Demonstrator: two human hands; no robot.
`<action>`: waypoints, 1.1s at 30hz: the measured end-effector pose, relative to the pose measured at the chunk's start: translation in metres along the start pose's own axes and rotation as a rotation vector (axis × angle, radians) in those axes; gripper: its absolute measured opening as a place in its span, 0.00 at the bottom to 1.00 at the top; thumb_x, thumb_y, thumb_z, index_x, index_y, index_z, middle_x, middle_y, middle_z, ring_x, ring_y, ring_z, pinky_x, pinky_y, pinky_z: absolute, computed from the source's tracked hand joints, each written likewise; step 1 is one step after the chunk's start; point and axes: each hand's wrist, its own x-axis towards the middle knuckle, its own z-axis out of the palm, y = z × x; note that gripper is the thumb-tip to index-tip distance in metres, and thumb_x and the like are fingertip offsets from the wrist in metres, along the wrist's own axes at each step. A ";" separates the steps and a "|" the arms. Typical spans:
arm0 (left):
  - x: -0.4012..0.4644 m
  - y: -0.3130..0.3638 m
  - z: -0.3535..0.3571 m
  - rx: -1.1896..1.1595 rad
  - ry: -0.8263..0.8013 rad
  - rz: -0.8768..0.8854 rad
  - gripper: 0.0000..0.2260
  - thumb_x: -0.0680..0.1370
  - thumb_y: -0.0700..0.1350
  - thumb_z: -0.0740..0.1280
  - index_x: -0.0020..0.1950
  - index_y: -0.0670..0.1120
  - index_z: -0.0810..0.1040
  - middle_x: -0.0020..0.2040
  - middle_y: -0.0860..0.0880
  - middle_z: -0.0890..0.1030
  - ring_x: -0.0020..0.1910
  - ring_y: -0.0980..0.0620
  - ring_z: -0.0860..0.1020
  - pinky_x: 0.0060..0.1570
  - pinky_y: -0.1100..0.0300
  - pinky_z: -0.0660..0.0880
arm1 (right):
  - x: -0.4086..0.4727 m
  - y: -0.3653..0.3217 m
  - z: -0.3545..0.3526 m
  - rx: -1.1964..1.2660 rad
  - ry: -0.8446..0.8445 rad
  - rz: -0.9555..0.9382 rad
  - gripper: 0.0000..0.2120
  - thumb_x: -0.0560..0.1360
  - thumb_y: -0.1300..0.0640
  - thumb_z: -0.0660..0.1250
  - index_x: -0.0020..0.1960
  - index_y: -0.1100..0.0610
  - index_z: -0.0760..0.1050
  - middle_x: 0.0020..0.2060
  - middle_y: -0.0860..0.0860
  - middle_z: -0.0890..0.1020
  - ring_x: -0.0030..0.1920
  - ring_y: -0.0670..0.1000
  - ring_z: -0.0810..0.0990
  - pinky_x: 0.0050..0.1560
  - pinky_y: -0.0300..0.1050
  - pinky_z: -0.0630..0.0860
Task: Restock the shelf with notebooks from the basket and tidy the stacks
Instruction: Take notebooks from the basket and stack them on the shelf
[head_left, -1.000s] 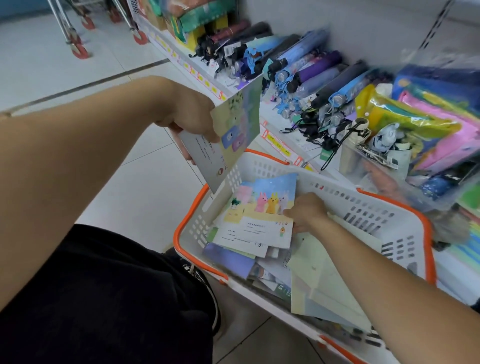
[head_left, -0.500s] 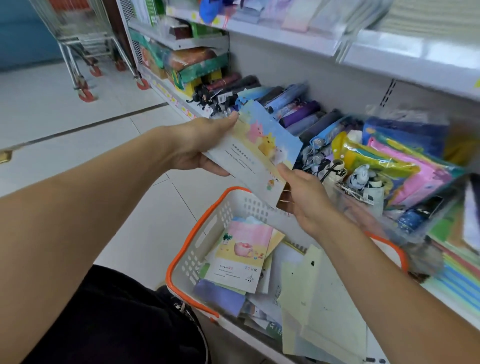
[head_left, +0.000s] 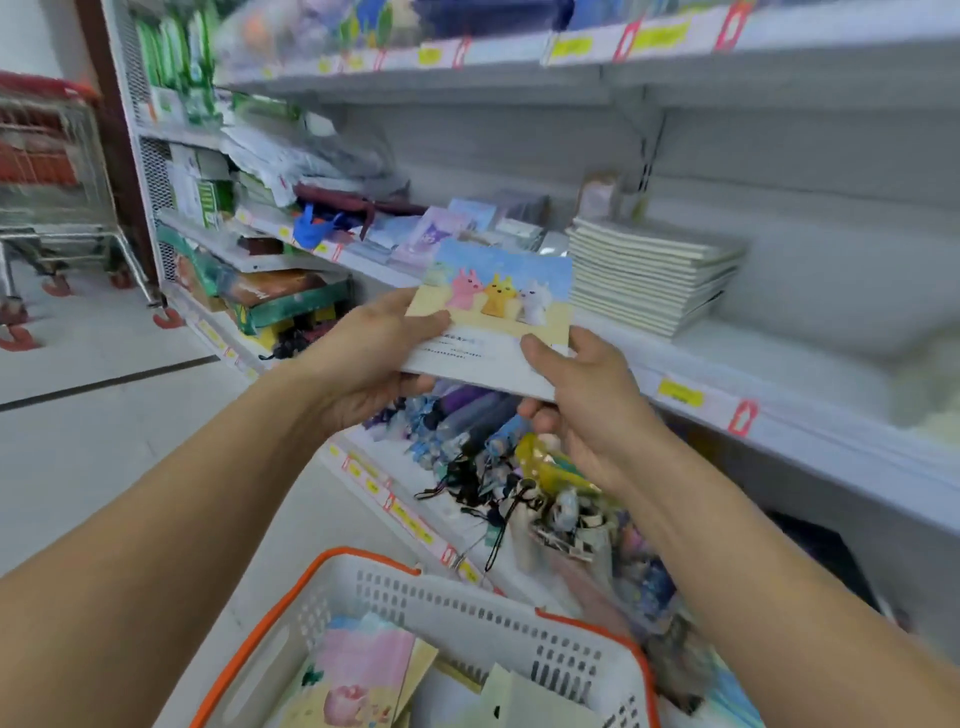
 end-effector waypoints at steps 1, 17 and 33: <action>0.008 0.005 0.015 -0.021 0.030 0.045 0.13 0.81 0.41 0.64 0.66 0.47 0.73 0.50 0.45 0.83 0.34 0.51 0.78 0.22 0.65 0.72 | 0.005 -0.010 -0.012 -0.023 0.041 -0.046 0.13 0.82 0.59 0.64 0.65 0.61 0.69 0.47 0.60 0.80 0.23 0.48 0.75 0.21 0.37 0.70; 0.135 0.025 0.136 -0.347 -0.101 0.152 0.25 0.80 0.45 0.67 0.75 0.43 0.65 0.67 0.43 0.74 0.60 0.43 0.78 0.50 0.52 0.80 | 0.212 -0.109 -0.172 0.036 0.488 -0.015 0.09 0.78 0.74 0.61 0.57 0.67 0.70 0.43 0.60 0.74 0.22 0.48 0.77 0.19 0.34 0.72; 0.153 0.008 0.102 -0.154 -0.044 0.143 0.11 0.80 0.45 0.67 0.61 0.45 0.78 0.56 0.47 0.81 0.54 0.48 0.81 0.52 0.52 0.81 | 0.268 -0.099 -0.201 -1.138 0.407 0.054 0.30 0.70 0.37 0.74 0.54 0.63 0.78 0.51 0.57 0.81 0.48 0.57 0.79 0.42 0.45 0.74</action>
